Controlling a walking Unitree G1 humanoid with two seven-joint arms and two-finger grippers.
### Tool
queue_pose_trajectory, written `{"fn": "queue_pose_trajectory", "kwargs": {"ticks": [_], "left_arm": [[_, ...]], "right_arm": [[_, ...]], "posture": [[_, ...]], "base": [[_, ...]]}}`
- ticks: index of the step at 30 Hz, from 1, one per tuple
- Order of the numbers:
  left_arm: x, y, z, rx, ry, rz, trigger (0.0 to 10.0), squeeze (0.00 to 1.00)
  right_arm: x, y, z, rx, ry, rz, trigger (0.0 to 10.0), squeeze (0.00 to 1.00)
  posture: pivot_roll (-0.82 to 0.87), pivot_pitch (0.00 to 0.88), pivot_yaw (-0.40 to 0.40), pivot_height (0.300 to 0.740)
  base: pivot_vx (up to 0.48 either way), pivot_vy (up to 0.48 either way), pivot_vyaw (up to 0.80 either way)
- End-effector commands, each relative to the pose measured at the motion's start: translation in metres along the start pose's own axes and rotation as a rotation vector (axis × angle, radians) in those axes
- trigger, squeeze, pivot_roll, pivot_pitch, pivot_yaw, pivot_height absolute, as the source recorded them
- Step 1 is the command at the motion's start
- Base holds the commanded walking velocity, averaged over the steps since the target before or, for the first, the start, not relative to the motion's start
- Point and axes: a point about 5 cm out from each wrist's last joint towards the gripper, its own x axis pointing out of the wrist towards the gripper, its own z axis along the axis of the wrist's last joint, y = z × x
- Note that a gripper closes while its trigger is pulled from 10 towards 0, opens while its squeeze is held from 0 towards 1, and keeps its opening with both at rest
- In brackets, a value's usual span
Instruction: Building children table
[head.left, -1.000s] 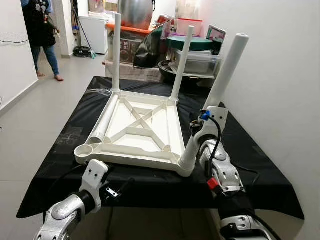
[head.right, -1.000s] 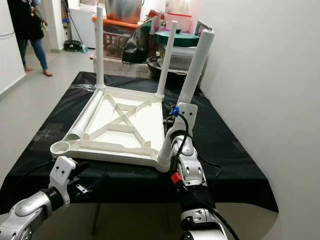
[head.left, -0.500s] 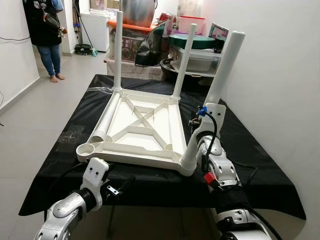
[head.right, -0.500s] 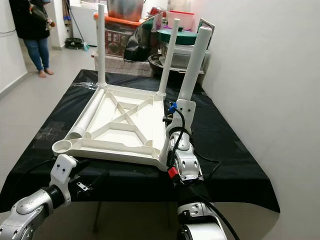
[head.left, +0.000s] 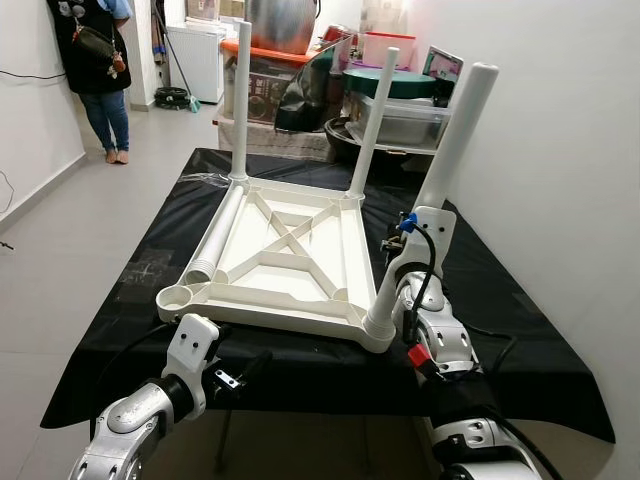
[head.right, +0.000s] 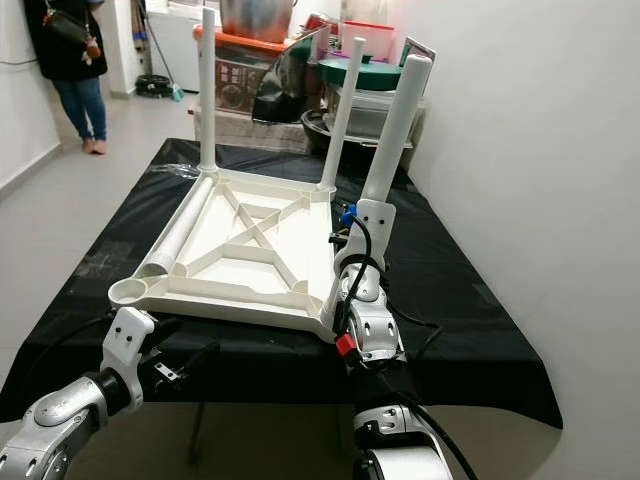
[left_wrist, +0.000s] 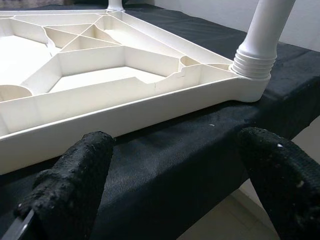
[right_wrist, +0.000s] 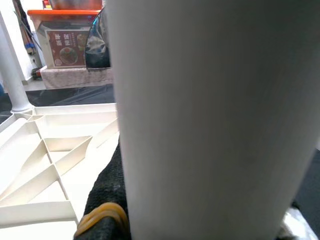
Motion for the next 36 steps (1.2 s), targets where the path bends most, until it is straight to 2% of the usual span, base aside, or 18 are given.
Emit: {"fn": "queue_pose_trajectory", "kwargs": {"ticks": [1,7,21,32,33,35,36], "left_arm": [[0.001,-0.002,-0.004,0.013,0.02,-0.012,10.0,0.0],[0.002,-0.003,-0.003,0.017,0.021,-0.016,10.0,0.0],[0.003,-0.001,-0.002,0.034,0.024,-0.032,10.0,0.0],[0.003,0.001,-0.001,0.043,0.029,-0.046,10.0,0.0],[0.003,0.001,0.0,0.044,0.027,-0.046,10.0,0.0],[0.003,0.001,0.0,0.044,0.027,-0.046,10.0,0.0],[0.002,0.002,0.0,0.044,0.026,-0.047,10.0,0.0]], "right_arm": [[-0.004,-0.02,-0.046,-0.044,0.201,-0.082,10.0,0.0],[-0.004,-0.021,-0.046,-0.043,0.212,-0.083,10.0,0.0],[-0.002,-0.025,-0.031,-0.03,0.144,-0.071,10.0,0.0],[-0.004,-0.022,-0.024,-0.024,0.12,-0.045,10.0,0.0],[-0.004,-0.021,-0.023,-0.023,0.115,-0.043,10.0,0.75],[-0.004,-0.021,-0.023,-0.023,0.115,-0.043,10.0,0.75],[-0.004,-0.018,-0.018,-0.035,0.095,-0.03,10.0,0.29]], "posture": [[0.13,0.0,-0.142,0.74],[0.12,0.0,-0.142,0.74],[0.11,0.0,-0.133,0.74],[0.09,0.0,-0.121,0.74],[0.09,0.0,-0.12,0.74],[0.09,0.0,-0.12,0.74],[0.09,0.0,-0.117,0.74]], "base": [[0.0,0.0,0.0],[0.0,0.0,0.0],[0.0,0.0,0.0],[0.0,0.0,0.0],[0.0,0.0,0.0],[0.0,0.0,0.0],[0.0,0.0,0.0]]}}
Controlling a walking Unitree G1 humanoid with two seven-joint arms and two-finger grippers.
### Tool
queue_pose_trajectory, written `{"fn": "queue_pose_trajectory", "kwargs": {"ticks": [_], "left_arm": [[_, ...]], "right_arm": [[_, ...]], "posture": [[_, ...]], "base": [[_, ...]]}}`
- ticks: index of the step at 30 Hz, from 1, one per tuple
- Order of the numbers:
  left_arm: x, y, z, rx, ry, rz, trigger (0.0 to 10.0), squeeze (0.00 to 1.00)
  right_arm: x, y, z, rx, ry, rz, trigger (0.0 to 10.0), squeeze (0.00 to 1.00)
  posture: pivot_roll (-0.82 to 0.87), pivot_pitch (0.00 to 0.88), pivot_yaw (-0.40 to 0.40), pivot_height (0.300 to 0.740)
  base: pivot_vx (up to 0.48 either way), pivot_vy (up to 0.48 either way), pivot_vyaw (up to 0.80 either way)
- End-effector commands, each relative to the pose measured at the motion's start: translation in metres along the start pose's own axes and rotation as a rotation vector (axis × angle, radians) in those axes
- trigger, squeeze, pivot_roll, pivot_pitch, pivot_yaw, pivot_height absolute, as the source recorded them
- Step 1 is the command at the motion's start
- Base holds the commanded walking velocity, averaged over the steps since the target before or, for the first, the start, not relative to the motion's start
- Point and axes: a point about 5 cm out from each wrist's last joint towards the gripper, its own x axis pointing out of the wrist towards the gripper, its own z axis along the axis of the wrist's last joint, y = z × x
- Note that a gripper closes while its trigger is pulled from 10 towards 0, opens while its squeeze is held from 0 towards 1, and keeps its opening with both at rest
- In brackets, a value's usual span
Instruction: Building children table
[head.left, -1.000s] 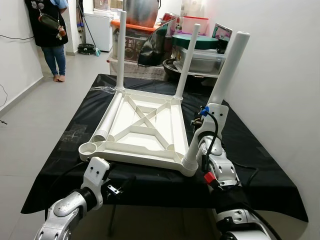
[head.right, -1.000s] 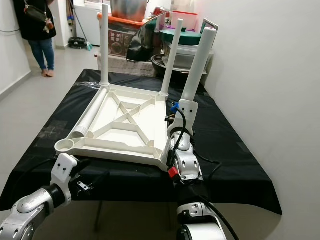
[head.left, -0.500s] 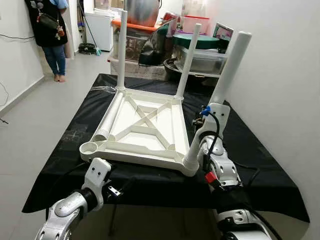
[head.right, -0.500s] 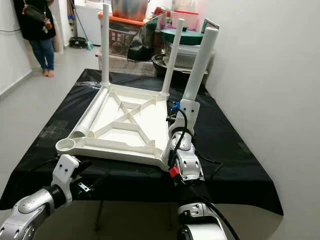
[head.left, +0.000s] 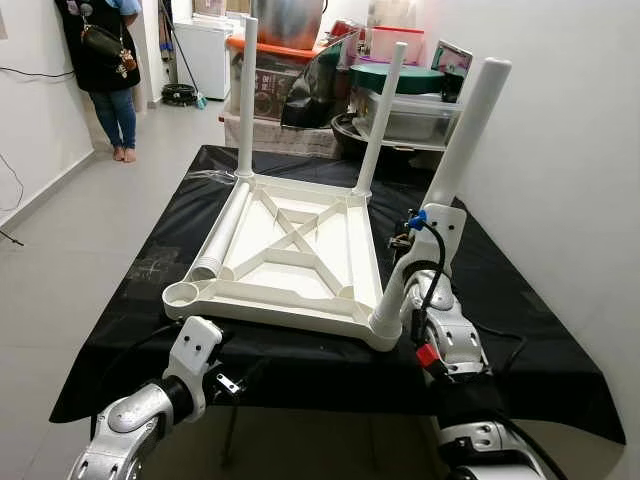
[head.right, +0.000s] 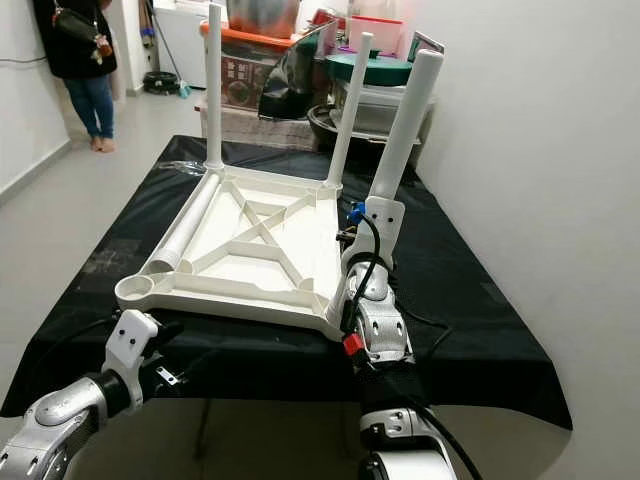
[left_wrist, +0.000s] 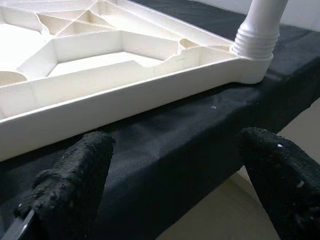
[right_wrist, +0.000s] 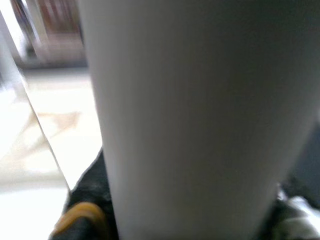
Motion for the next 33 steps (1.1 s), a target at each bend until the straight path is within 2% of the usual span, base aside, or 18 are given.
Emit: {"fn": "queue_pose_trajectory", "kwargs": {"ticks": [1,2,7,10,11,14,15,21,24,27,28,33], "left_arm": [[0.001,0.002,0.002,0.015,-0.001,-0.011,10.0,0.0],[0.0,0.002,0.002,0.015,-0.001,-0.012,10.0,0.0],[0.0,0.002,0.001,0.014,0.002,-0.016,10.0,0.0],[0.0,0.002,0.002,0.014,0.001,-0.019,10.0,0.0],[-0.001,0.003,0.002,0.014,0.002,-0.021,10.0,0.0],[-0.001,0.003,0.002,0.014,0.003,-0.023,10.0,0.0],[-0.001,0.003,0.002,0.014,0.004,-0.027,10.0,0.0],[0.0,0.003,0.002,0.013,0.004,-0.033,10.0,0.0],[0.001,0.003,0.002,0.013,0.005,-0.05,10.0,0.0],[0.001,0.003,0.002,0.014,0.005,-0.054,10.0,0.0],[0.002,0.003,0.002,0.016,0.005,-0.06,10.0,0.0],[0.003,0.003,0.002,0.018,0.005,-0.065,10.0,0.0]], "right_arm": [[0.001,-0.006,-0.003,-0.015,0.023,-0.021,10.0,0.29],[0.0,-0.004,0.001,-0.026,0.008,-0.008,10.0,0.0],[-0.002,-0.001,0.012,-0.047,-0.046,0.032,10.0,0.0],[-0.004,-0.005,0.025,-0.058,-0.094,0.056,10.0,0.0],[-0.007,-0.011,0.035,-0.075,-0.13,0.082,10.0,0.0],[-0.008,-0.016,0.041,-0.084,-0.148,0.102,10.0,0.0],[-0.011,-0.022,0.05,-0.1,-0.168,0.134,10.0,0.0],[-0.013,-0.028,0.057,-0.118,-0.178,0.173,10.0,0.0],[-0.019,-0.034,0.07,-0.154,-0.191,0.326,10.0,0.0],[-0.021,-0.035,0.073,-0.155,-0.192,0.372,10.0,0.0],[-0.022,-0.041,0.077,-0.189,-0.182,0.463,10.0,0.0],[-0.021,-0.052,0.084,-0.223,-0.184,0.533,10.0,0.0]], "posture": [[0.09,0.0,-0.117,0.74],[0.09,0.0,-0.116,0.74],[0.09,0.0,-0.111,0.74],[0.09,0.0,-0.106,0.74],[0.08,0.0,-0.103,0.74],[0.08,0.0,-0.103,0.74],[0.08,0.0,-0.103,0.74],[0.07,0.0,-0.097,0.74],[0.06,0.0,-0.092,0.74],[0.06,0.0,-0.092,0.74],[0.06,0.0,-0.088,0.74],[0.06,0.0,-0.089,0.74]], "base": [[0.0,0.0,0.0],[0.0,0.0,0.0],[0.0,0.0,0.0],[0.0,0.0,0.0],[0.0,0.0,0.0],[0.0,0.0,0.0],[0.0,0.0,0.0],[0.0,0.0,0.0],[0.0,0.0,0.0],[0.0,0.0,0.0],[0.0,0.0,0.0],[0.0,0.0,0.0]]}}
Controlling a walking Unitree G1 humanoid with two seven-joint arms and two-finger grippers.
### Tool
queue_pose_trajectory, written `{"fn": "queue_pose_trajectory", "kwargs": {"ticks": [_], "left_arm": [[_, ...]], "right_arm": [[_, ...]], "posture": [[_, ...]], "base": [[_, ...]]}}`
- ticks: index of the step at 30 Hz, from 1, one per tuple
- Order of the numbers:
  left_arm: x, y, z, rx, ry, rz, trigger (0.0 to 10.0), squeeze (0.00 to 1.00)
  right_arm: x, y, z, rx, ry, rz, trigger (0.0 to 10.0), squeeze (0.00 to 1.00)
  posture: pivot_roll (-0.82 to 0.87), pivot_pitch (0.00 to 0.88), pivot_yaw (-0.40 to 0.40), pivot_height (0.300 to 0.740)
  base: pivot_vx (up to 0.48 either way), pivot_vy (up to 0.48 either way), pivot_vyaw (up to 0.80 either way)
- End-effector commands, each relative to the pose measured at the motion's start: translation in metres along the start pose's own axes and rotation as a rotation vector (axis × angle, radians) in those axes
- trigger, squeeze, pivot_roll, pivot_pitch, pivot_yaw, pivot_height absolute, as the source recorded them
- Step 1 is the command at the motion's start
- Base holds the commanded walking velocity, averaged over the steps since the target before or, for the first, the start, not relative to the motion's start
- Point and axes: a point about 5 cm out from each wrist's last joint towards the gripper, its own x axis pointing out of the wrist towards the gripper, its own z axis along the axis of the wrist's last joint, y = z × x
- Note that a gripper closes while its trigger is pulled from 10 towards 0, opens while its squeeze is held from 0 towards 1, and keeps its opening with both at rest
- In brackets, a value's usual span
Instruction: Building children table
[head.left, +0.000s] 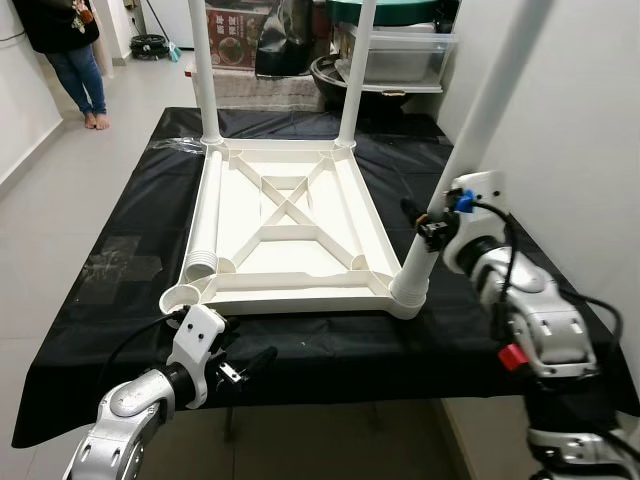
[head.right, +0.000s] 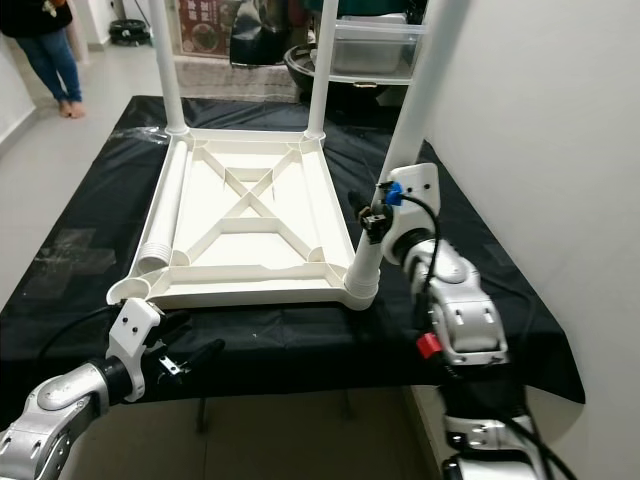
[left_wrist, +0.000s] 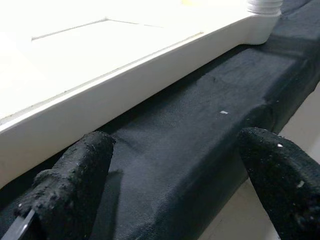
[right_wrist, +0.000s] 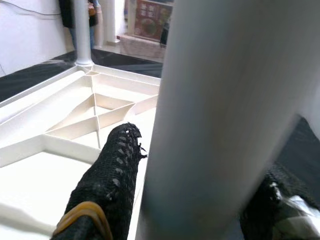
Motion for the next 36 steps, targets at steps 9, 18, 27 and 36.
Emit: {"fn": "queue_pose_trajectory", "kwargs": {"ticks": [9,18,27,36], "left_arm": [[0.003,-0.004,-0.004,-0.009,0.004,-0.031,10.0,0.0],[0.004,-0.004,-0.003,-0.006,0.001,-0.038,10.0,0.0],[0.001,-0.003,-0.004,-0.007,0.003,-0.032,10.0,0.0],[0.0,-0.006,-0.005,-0.008,0.005,-0.036,10.0,0.0]], "right_arm": [[0.001,-0.028,0.007,-0.032,-0.042,0.173,10.0,0.0],[0.017,-0.035,0.004,-0.055,-0.022,0.278,10.0,0.0],[0.026,-0.041,0.003,-0.061,0.007,0.296,8.4,0.0],[0.031,-0.052,-0.001,-0.025,0.03,0.272,0.0,0.0]], "posture": [[0.06,0.0,-0.092,0.74],[0.08,0.0,-0.108,0.74],[0.09,0.0,-0.115,0.74],[0.09,0.0,-0.123,0.74]], "base": [[0.0,0.0,0.0],[0.0,0.0,0.0],[0.0,0.0,0.0],[0.0,0.0,0.0]]}}
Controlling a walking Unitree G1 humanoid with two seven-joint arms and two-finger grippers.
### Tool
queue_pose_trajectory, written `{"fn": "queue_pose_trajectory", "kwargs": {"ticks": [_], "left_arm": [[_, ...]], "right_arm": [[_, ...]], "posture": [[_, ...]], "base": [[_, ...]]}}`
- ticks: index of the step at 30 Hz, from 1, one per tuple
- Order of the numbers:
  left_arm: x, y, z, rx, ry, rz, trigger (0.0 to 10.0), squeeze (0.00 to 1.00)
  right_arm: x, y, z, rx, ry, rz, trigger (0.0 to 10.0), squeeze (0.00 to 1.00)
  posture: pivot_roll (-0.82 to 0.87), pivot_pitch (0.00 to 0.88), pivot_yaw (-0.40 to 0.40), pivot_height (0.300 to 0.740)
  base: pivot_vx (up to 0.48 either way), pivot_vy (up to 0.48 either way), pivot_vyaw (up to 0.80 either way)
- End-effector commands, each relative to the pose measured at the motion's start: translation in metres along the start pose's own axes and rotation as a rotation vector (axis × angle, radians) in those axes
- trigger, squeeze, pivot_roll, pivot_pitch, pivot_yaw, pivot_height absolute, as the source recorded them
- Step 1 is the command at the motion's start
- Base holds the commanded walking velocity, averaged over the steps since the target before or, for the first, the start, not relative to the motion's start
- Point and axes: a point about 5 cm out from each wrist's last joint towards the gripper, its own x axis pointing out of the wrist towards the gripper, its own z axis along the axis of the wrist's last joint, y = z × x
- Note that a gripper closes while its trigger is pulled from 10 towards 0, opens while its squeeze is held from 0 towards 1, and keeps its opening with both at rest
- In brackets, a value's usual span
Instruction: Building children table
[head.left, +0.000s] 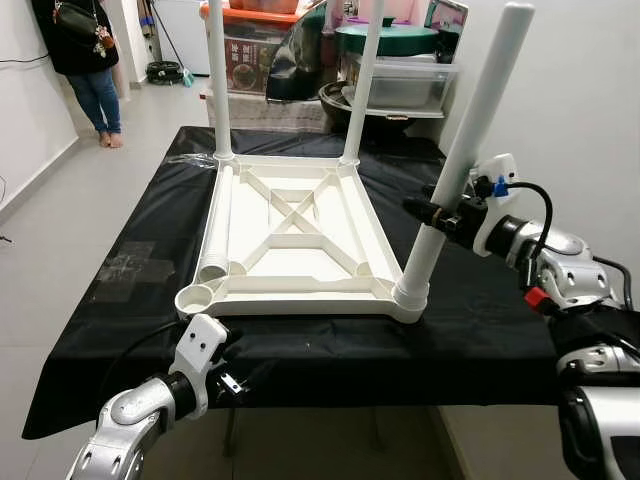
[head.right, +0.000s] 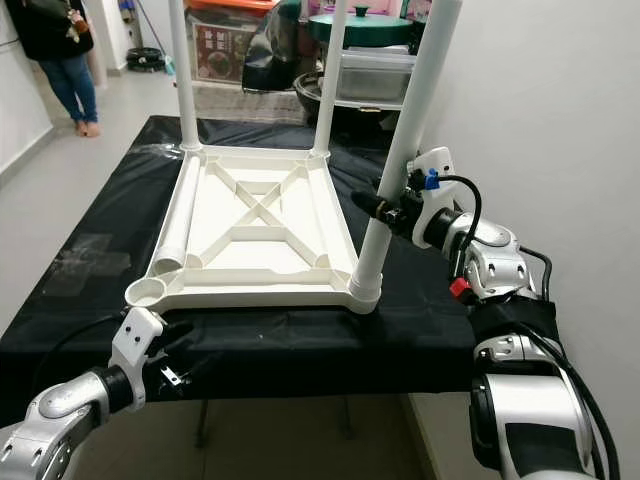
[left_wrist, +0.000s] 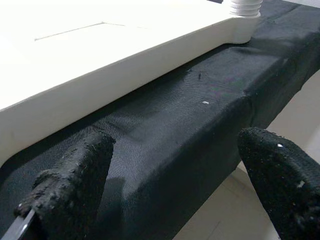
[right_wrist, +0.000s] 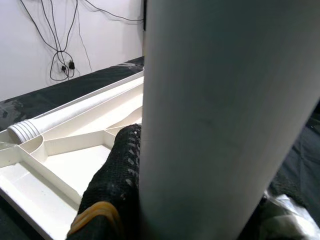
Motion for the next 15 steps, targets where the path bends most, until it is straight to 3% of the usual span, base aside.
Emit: {"fn": "queue_pose_trajectory", "kwargs": {"ticks": [1,5,6,7,10,11,12,15], "left_arm": [[0.0,-0.004,0.0,0.001,-0.007,-0.015,10.0,0.0],[-0.001,-0.004,0.0,0.0,-0.008,-0.017,10.0,0.0],[-0.001,-0.004,0.0,0.0,-0.008,-0.017,10.0,0.0],[-0.001,-0.005,0.0,-0.001,-0.008,-0.017,10.0,0.0],[0.0,-0.005,0.0,-0.004,-0.008,-0.017,10.0,0.0],[0.001,-0.006,-0.001,-0.009,-0.01,-0.014,10.0,0.0],[0.001,-0.006,-0.001,-0.009,-0.01,-0.014,10.0,0.0],[0.004,-0.009,0.0,-0.02,-0.017,-0.013,10.0,0.0]], "right_arm": [[-0.003,-0.011,-0.003,-0.025,0.042,-0.145,0.0,0.0],[-0.003,-0.02,-0.011,0.027,0.079,-0.332,0.0,0.0],[-0.003,-0.02,-0.011,0.027,0.079,-0.332,0.0,0.0],[-0.004,-0.021,-0.015,0.068,0.085,-0.416,0.0,0.0],[-0.003,-0.016,-0.025,0.118,0.097,-0.52,0.0,0.0],[0.001,-0.005,-0.034,0.174,0.09,-0.611,0.0,0.0],[0.001,-0.005,-0.034,0.174,0.09,-0.611,0.0,0.0],[0.022,0.049,-0.048,0.293,0.058,-0.696,0.0,0.0]], "posture": [[0.09,0.0,-0.122,0.74],[0.09,0.0,-0.122,0.74],[0.09,0.0,-0.122,0.74],[0.08,0.0,-0.121,0.74],[0.08,0.0,-0.119,0.74],[0.08,0.0,-0.116,0.74],[0.08,0.0,-0.116,0.74],[0.07,0.0,-0.109,0.74]], "base": [[0.0,0.0,0.0],[0.0,0.0,0.0],[0.0,0.0,0.0],[0.0,0.0,0.0],[0.0,0.0,0.0],[0.0,0.0,0.0],[0.0,0.0,0.0],[0.0,0.0,0.0]]}}
